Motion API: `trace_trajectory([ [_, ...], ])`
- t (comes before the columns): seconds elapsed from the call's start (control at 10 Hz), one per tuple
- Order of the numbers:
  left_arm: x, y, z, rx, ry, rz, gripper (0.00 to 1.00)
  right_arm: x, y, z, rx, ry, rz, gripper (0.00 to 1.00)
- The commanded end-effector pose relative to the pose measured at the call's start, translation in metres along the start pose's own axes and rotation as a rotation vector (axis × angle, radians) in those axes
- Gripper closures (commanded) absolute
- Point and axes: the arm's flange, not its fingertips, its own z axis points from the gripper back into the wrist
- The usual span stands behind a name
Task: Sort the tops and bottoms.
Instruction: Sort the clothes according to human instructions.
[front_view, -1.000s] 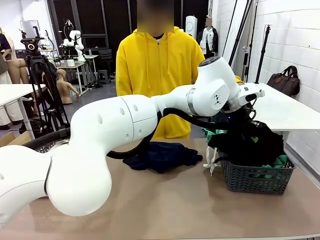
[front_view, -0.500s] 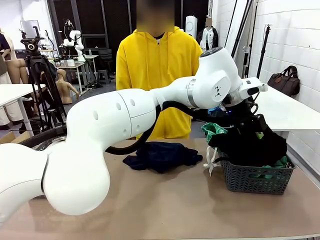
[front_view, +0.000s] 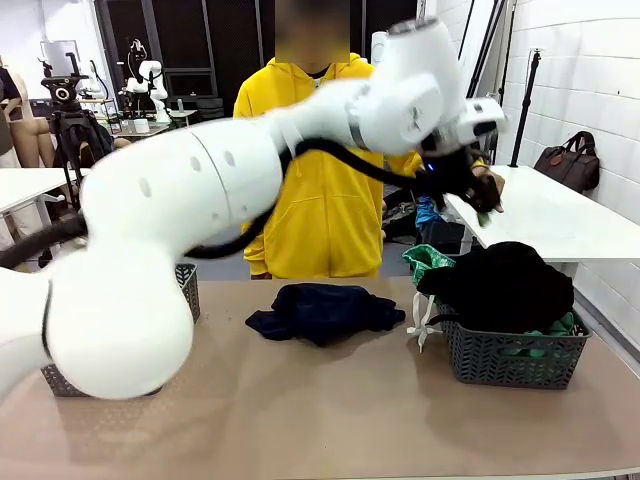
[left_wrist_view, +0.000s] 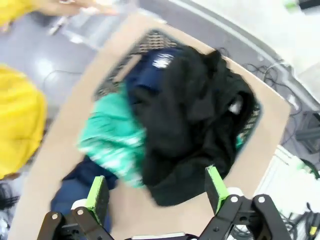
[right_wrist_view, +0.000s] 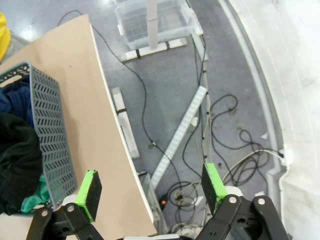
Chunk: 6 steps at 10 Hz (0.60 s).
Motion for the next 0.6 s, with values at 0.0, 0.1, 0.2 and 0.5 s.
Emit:
trace_trajectory([
  [0.0,-0.06,0.037,0.048,0.175,0.032,0.183,0.0,-0.002,0.0,0.0,-0.013,0.01,0.015,0.0],
  [0.1,-0.093,0.054,0.07,0.252,0.047,0.263,0.0,-0.002,0.0,0.0,-0.013,0.01,0.015,0.0],
  [0.2,-0.14,0.07,0.084,0.307,0.069,0.343,0.0,-0.002,0.0,0.0,-0.013,0.01,0.015,0.0],
  [0.5,-0.256,0.086,0.078,0.328,0.098,0.523,0.0,-0.002,0.0,0.0,-0.013,0.01,0.015,0.0],
])
